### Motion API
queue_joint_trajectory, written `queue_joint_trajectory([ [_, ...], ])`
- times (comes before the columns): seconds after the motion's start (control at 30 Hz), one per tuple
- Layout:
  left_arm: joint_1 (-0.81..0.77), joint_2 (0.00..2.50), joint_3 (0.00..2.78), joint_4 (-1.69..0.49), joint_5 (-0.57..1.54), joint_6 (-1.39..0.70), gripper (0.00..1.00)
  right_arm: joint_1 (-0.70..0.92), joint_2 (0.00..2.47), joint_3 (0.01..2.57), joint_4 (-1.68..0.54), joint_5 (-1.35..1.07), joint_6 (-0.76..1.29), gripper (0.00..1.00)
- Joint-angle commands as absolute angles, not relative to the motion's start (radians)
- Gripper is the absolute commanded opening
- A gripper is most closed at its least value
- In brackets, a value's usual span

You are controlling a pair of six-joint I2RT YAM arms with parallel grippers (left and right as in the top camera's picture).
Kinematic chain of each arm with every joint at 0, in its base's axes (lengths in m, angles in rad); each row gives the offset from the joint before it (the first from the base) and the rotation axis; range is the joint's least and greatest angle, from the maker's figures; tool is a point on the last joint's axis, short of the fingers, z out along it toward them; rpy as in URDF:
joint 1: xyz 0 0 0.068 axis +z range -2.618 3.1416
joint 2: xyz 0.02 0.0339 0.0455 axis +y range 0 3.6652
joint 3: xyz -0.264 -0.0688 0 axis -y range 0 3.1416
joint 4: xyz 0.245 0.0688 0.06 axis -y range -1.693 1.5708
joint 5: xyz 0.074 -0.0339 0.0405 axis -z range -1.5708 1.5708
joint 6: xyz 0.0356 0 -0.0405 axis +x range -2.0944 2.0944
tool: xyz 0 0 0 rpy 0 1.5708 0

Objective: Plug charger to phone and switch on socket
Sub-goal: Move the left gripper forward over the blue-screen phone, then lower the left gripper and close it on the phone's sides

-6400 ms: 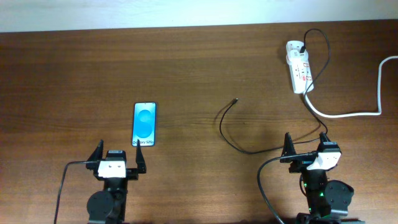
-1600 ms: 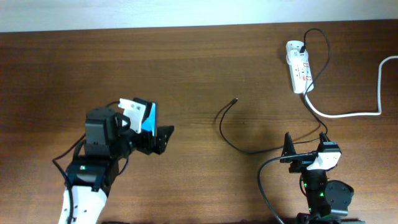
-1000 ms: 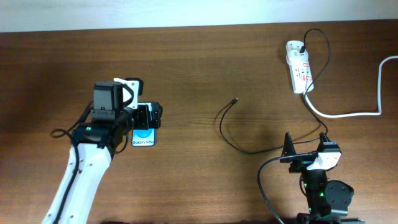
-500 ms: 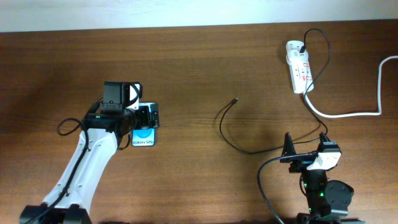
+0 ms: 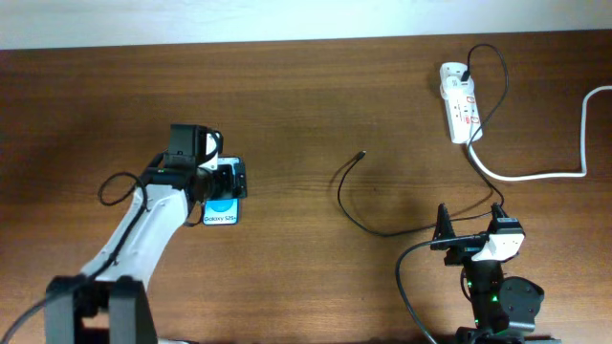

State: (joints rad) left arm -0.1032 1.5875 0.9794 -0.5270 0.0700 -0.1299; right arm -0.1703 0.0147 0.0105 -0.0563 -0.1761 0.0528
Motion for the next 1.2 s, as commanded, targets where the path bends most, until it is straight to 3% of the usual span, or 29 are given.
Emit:
queue_joint_trajectory([
  [0.0,-0.097,1.662,1.001,-0.495,0.063,-0.141,0.99,-0.17,0.007,0.006,-0.064,-0.168,0.057,0.98],
  [0.4,-0.097,1.745,1.001,-0.427,0.059,-0.021,0.99,-0.17,0.007,0.006,-0.064,-0.168,0.057,0.98],
  [1.17,-0.097,1.775,1.001,-0.418,-0.001,-0.021,0.99,-0.156,0.007,0.006,-0.064,-0.168,0.057,0.98],
])
